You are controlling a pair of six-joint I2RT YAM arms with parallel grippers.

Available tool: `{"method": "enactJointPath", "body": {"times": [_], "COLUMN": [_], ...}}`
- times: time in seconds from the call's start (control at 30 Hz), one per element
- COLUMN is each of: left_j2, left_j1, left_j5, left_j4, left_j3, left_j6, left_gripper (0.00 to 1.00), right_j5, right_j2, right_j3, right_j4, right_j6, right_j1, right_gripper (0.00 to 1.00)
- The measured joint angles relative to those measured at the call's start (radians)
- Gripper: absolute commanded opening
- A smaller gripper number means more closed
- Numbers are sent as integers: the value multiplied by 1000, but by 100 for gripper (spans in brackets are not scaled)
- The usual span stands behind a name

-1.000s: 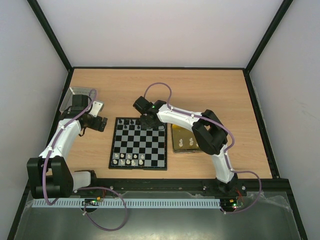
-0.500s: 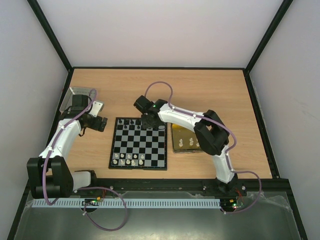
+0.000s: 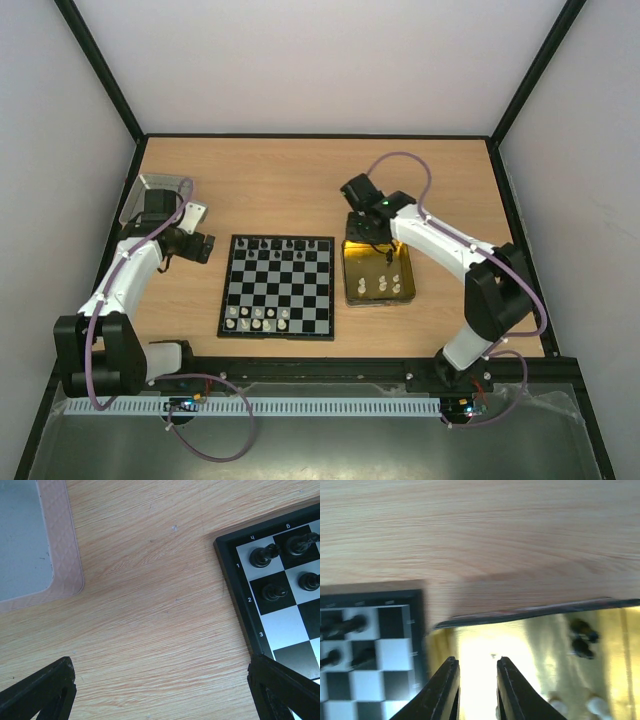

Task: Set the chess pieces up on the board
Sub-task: Pick up the chess piece from the storage box.

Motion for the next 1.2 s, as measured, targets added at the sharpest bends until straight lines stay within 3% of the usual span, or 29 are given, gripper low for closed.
{"method": "enactJointPath", "body": {"times": [0.17,0.57,1.2], "left_j2": [0,0,0], "left_j1": [0,0,0], "left_j5": [0,0,0], "left_j4": [0,0,0], "left_j3": [0,-1,-6], "left_j6": [0,0,0], "left_gripper": [94,94,94], "right_j5": [18,26,9], "right_j2": [-19,-10,38], "right_j3": [-103,-198,-237], "right_j4": [0,40,126], "right_j6": [-2,-16,-32], "right_j1": [-97,-198,-240], "right_gripper": [22,22,18]}}
